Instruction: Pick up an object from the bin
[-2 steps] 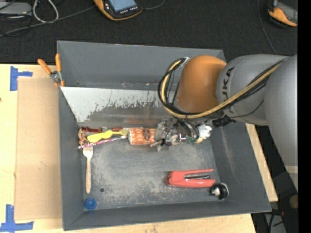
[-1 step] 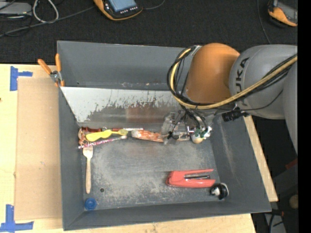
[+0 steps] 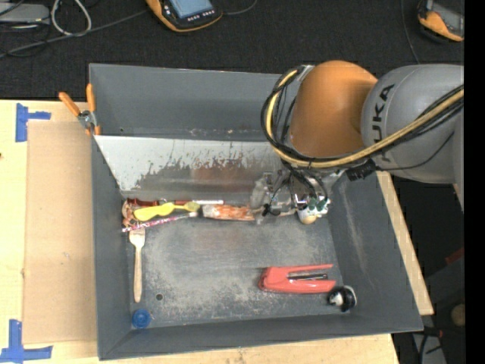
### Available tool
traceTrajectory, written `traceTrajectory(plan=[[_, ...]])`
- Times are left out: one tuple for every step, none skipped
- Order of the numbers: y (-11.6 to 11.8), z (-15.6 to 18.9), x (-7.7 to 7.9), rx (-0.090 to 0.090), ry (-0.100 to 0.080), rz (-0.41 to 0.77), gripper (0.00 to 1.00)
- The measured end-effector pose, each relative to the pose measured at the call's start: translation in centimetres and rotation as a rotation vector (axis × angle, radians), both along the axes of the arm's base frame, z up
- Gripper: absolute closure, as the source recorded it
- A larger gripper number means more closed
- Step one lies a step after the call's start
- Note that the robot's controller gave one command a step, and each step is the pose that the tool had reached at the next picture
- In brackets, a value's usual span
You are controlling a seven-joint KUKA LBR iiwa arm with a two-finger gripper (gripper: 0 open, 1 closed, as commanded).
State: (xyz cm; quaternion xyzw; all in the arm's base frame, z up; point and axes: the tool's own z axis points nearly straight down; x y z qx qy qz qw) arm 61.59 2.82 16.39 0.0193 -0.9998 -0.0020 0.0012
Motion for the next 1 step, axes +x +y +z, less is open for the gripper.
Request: traceTrajectory(plan=[[0.62,5.01,-1.10,0.000,0.006,0.010,1.00]])
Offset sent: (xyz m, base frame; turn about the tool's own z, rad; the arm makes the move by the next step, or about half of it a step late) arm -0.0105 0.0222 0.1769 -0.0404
